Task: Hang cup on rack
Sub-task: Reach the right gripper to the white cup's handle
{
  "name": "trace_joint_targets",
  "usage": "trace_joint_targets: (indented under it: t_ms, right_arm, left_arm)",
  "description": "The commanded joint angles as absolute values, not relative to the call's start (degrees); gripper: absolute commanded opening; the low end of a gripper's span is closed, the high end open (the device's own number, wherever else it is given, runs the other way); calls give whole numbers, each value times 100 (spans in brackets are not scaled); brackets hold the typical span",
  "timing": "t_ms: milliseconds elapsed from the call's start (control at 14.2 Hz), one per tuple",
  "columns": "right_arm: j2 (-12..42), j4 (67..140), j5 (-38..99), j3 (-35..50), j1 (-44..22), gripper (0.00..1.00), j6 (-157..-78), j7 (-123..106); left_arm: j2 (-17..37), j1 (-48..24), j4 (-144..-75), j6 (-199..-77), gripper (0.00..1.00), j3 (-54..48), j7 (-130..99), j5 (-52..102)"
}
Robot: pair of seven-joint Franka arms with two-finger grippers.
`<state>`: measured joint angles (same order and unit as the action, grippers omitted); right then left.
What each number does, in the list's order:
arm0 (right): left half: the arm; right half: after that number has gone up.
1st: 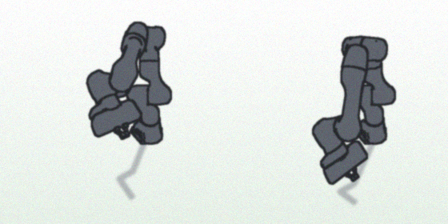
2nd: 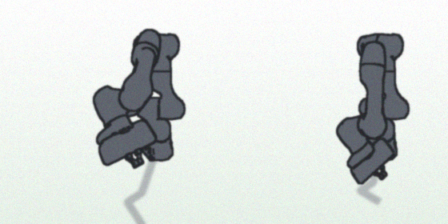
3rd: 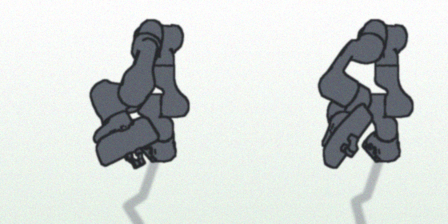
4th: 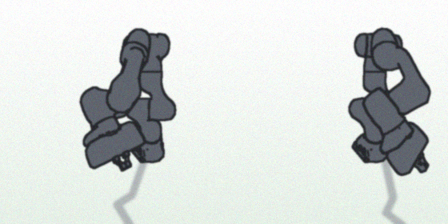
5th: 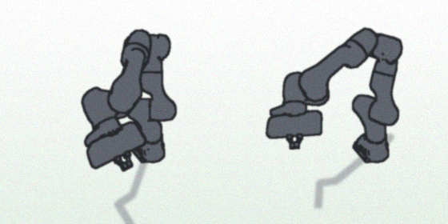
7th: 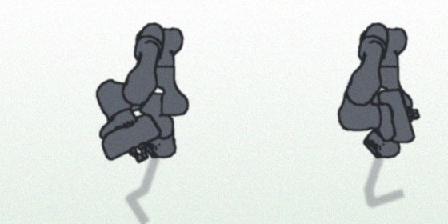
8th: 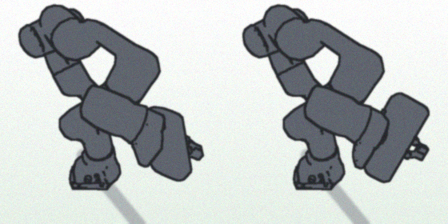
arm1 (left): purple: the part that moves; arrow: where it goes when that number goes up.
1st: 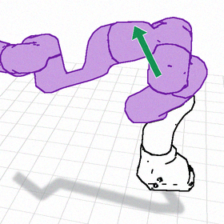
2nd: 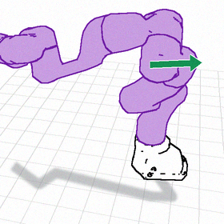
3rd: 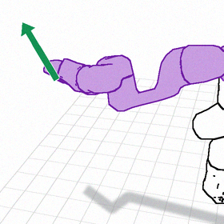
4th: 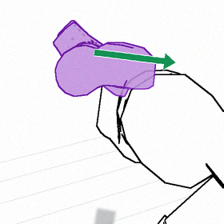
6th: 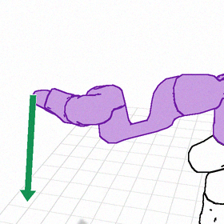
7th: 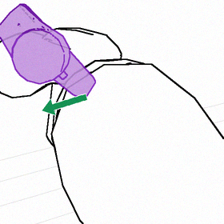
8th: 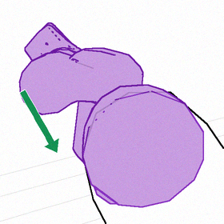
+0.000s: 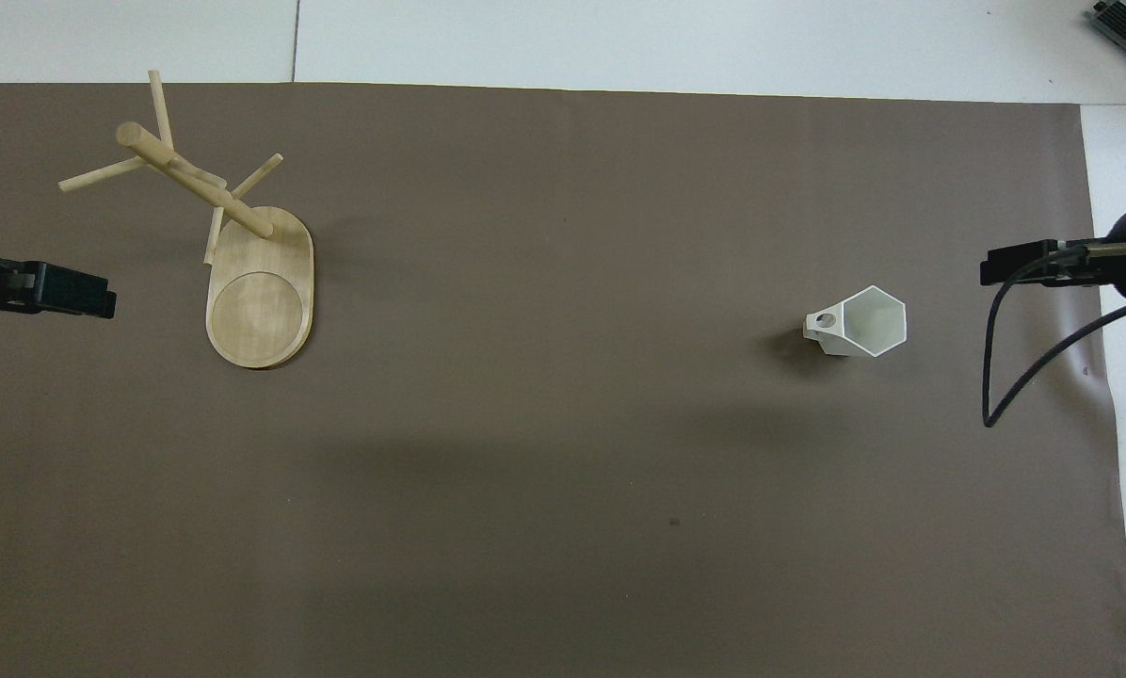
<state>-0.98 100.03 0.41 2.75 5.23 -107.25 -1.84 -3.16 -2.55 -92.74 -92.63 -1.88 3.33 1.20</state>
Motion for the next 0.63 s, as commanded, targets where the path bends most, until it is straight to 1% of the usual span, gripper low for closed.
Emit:
trace_joint_targets:
  t_ms: [0,352,563]
  right_arm:
    - [16,10476,26,299,457,100,-11327,-62]
    - [632,10520,26,299,466,100,-11803,-70]
    - [703,10844,26,290,457,100,-12259,-53]
  left_arm:
    - [-457,-229,-9413,-9237,100,-220,272,0]
    - [-457,-229,-9413,-9237,100,-220,272,0]
    - [-457,-229,-9413,-9237,100,-220,272,0]
